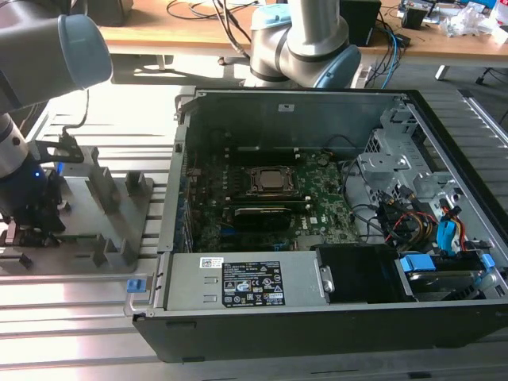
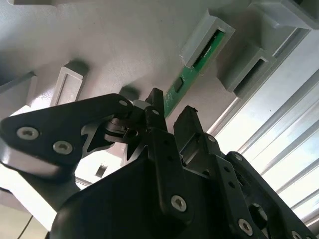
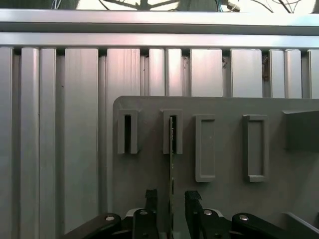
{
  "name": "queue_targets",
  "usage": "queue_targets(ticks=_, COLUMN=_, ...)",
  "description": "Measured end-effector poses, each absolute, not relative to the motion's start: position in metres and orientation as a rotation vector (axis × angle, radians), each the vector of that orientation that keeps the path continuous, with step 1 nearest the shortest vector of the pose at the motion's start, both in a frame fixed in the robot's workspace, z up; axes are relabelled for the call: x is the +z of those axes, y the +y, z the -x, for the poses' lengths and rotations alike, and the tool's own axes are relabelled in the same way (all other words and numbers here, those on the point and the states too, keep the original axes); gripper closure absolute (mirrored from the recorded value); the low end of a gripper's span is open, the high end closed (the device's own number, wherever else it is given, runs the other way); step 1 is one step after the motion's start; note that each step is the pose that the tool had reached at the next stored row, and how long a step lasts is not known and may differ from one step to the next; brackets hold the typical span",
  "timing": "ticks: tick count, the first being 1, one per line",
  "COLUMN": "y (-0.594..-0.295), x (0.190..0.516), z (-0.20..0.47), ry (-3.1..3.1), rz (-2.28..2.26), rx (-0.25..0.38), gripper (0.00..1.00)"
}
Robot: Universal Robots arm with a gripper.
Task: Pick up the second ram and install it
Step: 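Pick up the second ram and move it above second insertion slot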
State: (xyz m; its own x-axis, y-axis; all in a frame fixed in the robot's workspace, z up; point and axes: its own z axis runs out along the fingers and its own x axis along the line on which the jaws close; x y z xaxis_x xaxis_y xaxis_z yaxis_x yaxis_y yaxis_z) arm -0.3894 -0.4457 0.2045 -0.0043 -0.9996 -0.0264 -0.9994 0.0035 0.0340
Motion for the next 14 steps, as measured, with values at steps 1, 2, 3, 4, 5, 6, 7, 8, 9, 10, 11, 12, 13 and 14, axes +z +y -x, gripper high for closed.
queue_targets(ticks=1, y=-0.4457, x=0.2034, z=0.3894, ry=-2.222, rz=-2.213, rx=-0.067, gripper=0.64)
queue_targets(ticks=2, y=-0.4457, x=0.2018, z=0.3895, ry=-2.221, rz=-2.213, rx=-0.067, gripper=0.64)
queue_targets(ticks=3, y=-0.4457, x=0.2017, z=0.3895, ry=-2.221, rz=-2.213, rx=-0.067, gripper=0.64)
queue_targets(ticks=4, y=-0.4457, x=0.2016, z=0.3894, ry=-2.222, rz=-2.213, rx=-0.067, gripper=0.64)
queue_targets(ticks=5, y=-0.4457, x=0.2016, z=0.3895, ry=-2.222, rz=-2.213, rx=-0.067, gripper=0.64)
queue_targets(ticks=6, y=-0.4456, x=0.2013, z=0.3895, ry=-2.230, rz=-2.221, rx=-0.049, gripper=0.64)
queue_targets(ticks=7, y=-0.4456, x=0.2013, z=0.3894, ry=-2.231, rz=-2.222, rx=-0.047, gripper=0.64)
queue_targets(ticks=8, y=-0.4457, x=0.2013, z=0.3894, ry=-2.231, rz=-2.223, rx=-0.047, gripper=0.64)
queue_targets(ticks=9, y=-0.4457, x=0.2014, z=0.3895, ry=-2.231, rz=-2.223, rx=-0.047, gripper=0.64)
queue_targets(ticks=10, y=-0.4457, x=0.2014, z=0.3894, ry=-2.231, rz=-2.223, rx=-0.046, gripper=0.64)
queue_targets(ticks=11, y=-0.4456, x=0.2014, z=0.3896, ry=-2.225, rz=-2.216, rx=-0.033, gripper=0.64)
queue_targets(ticks=12, y=-0.4457, x=0.2014, z=0.3895, ry=-2.225, rz=-2.216, rx=-0.032, gripper=0.64)
queue_targets(ticks=13, y=-0.4457, x=0.2014, z=0.3895, ry=-2.224, rz=-2.216, rx=-0.032, gripper=0.64)
queue_targets(ticks=14, y=-0.4457, x=0.2014, z=0.3895, ry=-2.224, rz=-2.216, rx=-0.031, gripper=0.64)
